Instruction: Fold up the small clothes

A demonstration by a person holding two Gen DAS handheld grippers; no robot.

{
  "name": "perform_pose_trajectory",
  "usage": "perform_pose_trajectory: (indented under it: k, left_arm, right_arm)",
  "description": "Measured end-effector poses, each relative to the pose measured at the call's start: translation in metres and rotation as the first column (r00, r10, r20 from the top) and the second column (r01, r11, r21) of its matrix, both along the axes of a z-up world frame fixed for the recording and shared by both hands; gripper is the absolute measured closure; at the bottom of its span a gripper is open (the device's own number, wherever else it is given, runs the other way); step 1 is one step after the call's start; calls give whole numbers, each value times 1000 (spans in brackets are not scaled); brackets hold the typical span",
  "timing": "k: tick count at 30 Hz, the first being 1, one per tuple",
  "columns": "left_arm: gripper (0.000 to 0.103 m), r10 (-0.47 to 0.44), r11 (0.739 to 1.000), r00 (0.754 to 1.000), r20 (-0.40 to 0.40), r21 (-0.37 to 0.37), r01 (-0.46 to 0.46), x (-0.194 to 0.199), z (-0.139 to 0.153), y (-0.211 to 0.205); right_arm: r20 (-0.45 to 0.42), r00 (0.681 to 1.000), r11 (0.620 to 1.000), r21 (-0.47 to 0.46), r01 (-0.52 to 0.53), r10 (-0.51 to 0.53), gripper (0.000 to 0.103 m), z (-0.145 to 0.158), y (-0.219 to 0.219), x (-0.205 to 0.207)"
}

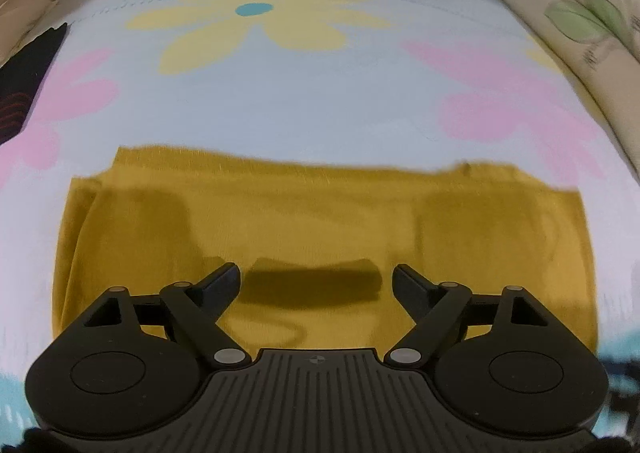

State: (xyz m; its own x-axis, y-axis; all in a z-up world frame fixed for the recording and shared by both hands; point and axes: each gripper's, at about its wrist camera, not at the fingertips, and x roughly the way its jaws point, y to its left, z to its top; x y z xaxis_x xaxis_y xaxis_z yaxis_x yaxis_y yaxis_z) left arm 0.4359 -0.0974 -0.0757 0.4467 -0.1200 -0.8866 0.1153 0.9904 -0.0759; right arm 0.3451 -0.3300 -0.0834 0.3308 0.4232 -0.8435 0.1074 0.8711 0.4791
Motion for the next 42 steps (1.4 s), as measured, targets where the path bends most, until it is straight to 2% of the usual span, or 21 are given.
perform_pose_trajectory:
  k: [4, 8, 10, 13, 19, 25, 26, 27, 28, 29, 33, 34, 38, 42]
  left_arm:
    - [20, -34, 999, 998, -50, -25, 33, -18, -17, 1]
    - [17, -42, 999, 999, 5, 1, 42, -30, -27, -4]
    - [16, -51, 999, 999, 3, 13, 51, -30, -28, -7]
    - [16, -39, 999, 999, -1, -13, 39, -30, -28, 0]
    - [16, -32, 998, 999, -7, -51, 31, -21, -22, 8]
    - [17, -22, 996, 1000, 9, -89, 23, -19, -8, 21]
    - [17, -25, 996, 1000, 14, -86, 26, -19, -5, 23]
    - [17, -28, 996, 999, 21, -80, 29, -20, -3, 25]
    - [17, -31, 997, 999, 26, -73, 32, -20, -1, 28]
    - [17, -30, 997, 999, 29, -67, 31, -18, -2, 30]
    - [17, -1, 997, 999, 40, -78, 4, -14, 3, 47]
    - [17, 10, 996, 999, 46, -84, -6, -13, 6, 53]
    - [17, 59, 993, 996, 72, -107, -51, -12, 18, 81]
    - [17, 108, 987, 991, 82, -130, -96, -14, 27, 112]
  right_arm:
    - [-13, 997, 990, 114, 79, -78, 0, -5, -18, 2]
    - [-20, 986, 958, 235, 165, -165, 0, -14, -35, 0]
    - [-12, 980, 938, 287, 195, -200, 0, -18, -41, -1]
    - [18, 974, 916, 344, 205, -225, 0, -23, -45, 3]
    - [147, 963, 901, 406, 150, -226, 0, -24, -39, 18]
    - [193, 969, 933, 352, 81, -156, 1, -16, -18, 31]
    - [192, 970, 935, 345, 78, -151, 11, -14, -17, 32]
    - [175, 974, 937, 340, 78, -145, 43, -15, -15, 34]
    - [140, 980, 939, 332, 88, -142, 62, -18, -15, 35]
    - [116, 983, 941, 324, 94, -139, 75, -20, -17, 34]
    - [174, 982, 975, 217, 38, -77, 75, 1, 1, 34]
    - [190, 980, 976, 218, 21, -64, 75, 8, 5, 35]
    - [214, 976, 961, 278, -10, -52, 75, 32, 27, 39]
    - [201, 978, 936, 352, -16, -59, 75, 36, 55, 43]
